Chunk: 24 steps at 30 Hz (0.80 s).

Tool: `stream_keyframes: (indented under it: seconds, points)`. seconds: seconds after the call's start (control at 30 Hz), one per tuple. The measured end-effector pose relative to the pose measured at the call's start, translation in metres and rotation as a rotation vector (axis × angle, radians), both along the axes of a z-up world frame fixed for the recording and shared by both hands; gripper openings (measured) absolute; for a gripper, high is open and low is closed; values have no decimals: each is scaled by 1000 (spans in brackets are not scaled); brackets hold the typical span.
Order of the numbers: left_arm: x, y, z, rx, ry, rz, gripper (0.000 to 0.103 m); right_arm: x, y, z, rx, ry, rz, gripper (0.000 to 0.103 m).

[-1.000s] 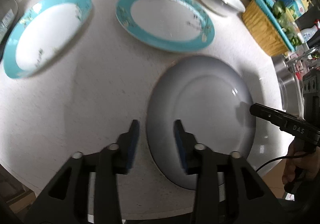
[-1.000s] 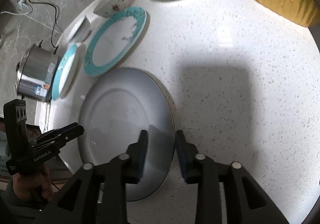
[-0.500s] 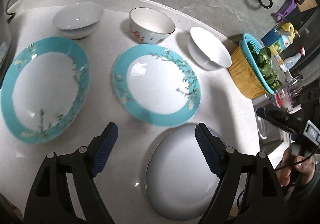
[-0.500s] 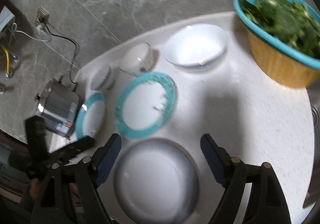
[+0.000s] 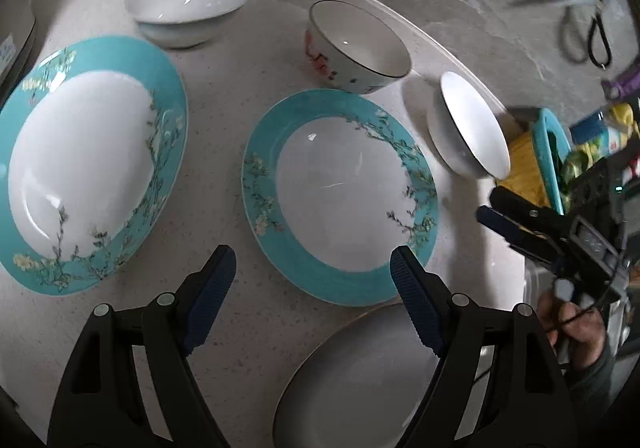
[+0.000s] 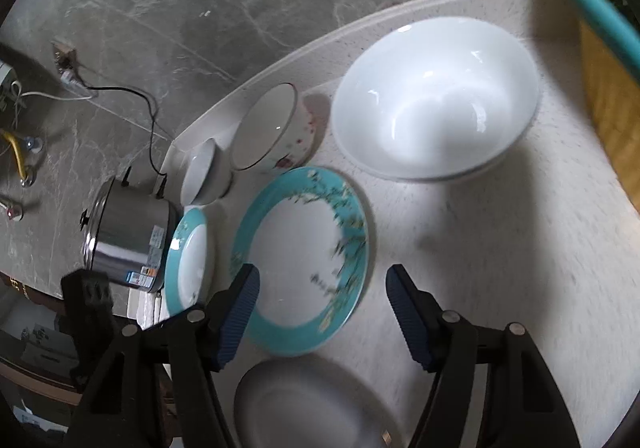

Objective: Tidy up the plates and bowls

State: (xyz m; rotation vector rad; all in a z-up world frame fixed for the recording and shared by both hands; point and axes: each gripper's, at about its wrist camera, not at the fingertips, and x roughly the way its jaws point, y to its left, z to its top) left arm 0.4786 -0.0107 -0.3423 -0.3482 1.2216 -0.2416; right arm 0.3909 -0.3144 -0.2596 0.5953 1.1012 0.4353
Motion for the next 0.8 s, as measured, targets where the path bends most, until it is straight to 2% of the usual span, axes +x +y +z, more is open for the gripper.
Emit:
stream_keyframes:
  seconds: [0.2, 0.37, 0.8]
  points:
    - [16, -5, -20, 7, 43, 21, 79, 21, 5, -17, 21, 17, 55, 67]
    - [30, -5, -33, 15, 73, 40, 77, 25, 3, -27, 29, 34, 59, 67]
    - [53, -9, -50, 24, 88, 33, 77, 36, 7, -37, 21, 50, 69, 67]
